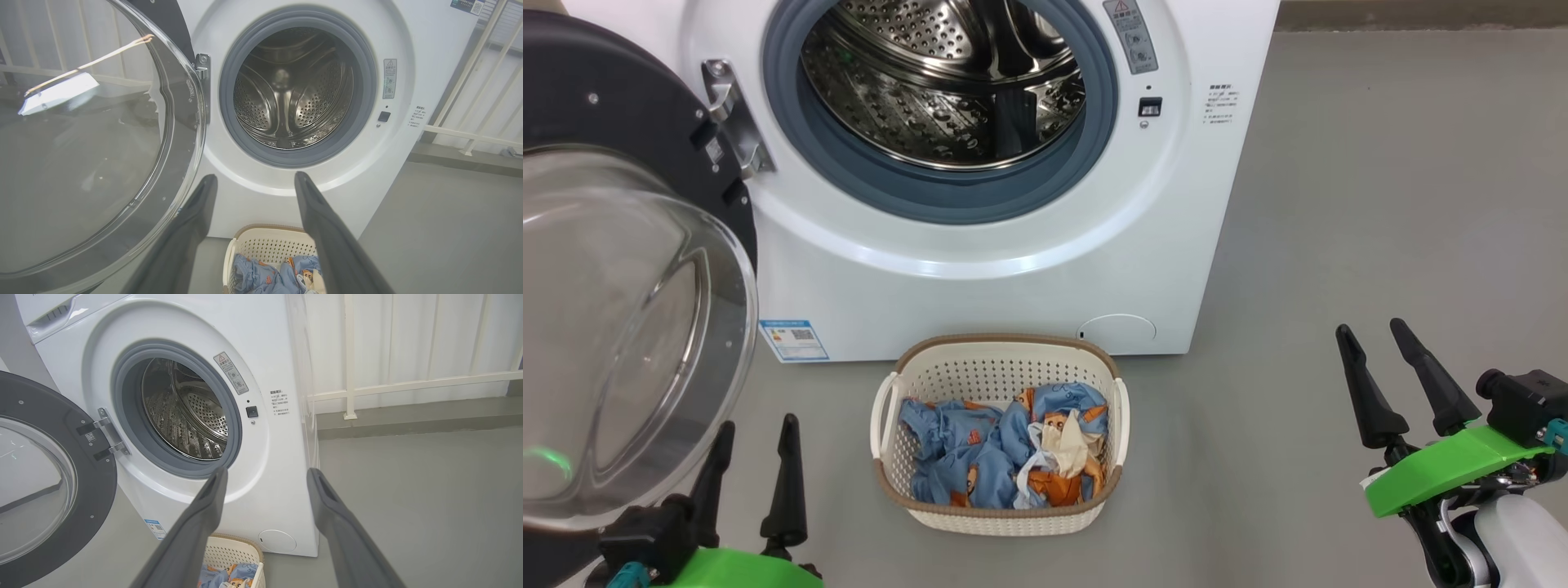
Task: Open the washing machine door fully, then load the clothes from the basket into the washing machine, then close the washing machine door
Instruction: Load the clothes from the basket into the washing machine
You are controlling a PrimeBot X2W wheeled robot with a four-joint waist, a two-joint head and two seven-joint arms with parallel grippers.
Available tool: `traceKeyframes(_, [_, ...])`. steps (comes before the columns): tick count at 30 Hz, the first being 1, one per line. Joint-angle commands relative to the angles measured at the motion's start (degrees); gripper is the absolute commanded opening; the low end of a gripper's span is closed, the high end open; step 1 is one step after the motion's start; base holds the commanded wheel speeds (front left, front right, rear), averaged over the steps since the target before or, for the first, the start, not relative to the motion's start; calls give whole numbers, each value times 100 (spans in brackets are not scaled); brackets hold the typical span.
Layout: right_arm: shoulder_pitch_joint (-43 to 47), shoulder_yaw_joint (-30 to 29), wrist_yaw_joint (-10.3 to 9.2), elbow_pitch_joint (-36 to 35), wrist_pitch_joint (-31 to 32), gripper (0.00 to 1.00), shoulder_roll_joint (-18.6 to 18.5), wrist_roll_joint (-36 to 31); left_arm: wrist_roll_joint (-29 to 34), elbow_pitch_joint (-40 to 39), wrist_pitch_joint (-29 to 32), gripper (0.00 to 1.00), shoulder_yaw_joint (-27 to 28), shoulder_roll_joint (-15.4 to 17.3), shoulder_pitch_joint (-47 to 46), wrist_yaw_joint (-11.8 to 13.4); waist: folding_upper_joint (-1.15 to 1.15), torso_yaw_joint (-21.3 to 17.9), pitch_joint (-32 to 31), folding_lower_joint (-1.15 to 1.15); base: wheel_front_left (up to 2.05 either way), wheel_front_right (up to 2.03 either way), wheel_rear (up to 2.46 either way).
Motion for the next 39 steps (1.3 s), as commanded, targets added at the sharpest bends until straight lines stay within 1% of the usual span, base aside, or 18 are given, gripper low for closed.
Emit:
traceKeyframes(1, [-73,55,32,-143,-70,100,-71,-55,65,-78,-78,100,241,109,-165,-21,0,-1,3,0,96,-96,0])
traceKeyframes(9, [-84,46,32,-127,-70,100,-53,-60,96,-53,-79,100,280,84,-175,-66,0,-3,9,0,142,-142,0])
traceKeyframes(18, [-73,37,32,-117,-70,100,-55,-52,134,-9,-79,100,353,27,-190,-58,0,18,-12,0,120,-118,-2])
traceKeyframes(24, [-59,43,32,-111,-70,100,-63,-43,165,9,-79,100,380,-17,-183,-111,0,53,-22,0,23,-23,0])
traceKeyframes(39, [-72,76,32,-109,-70,100,-78,-34,206,86,-79,100,397,-75,-204,-156,0,152,-15,0,0,0,0])
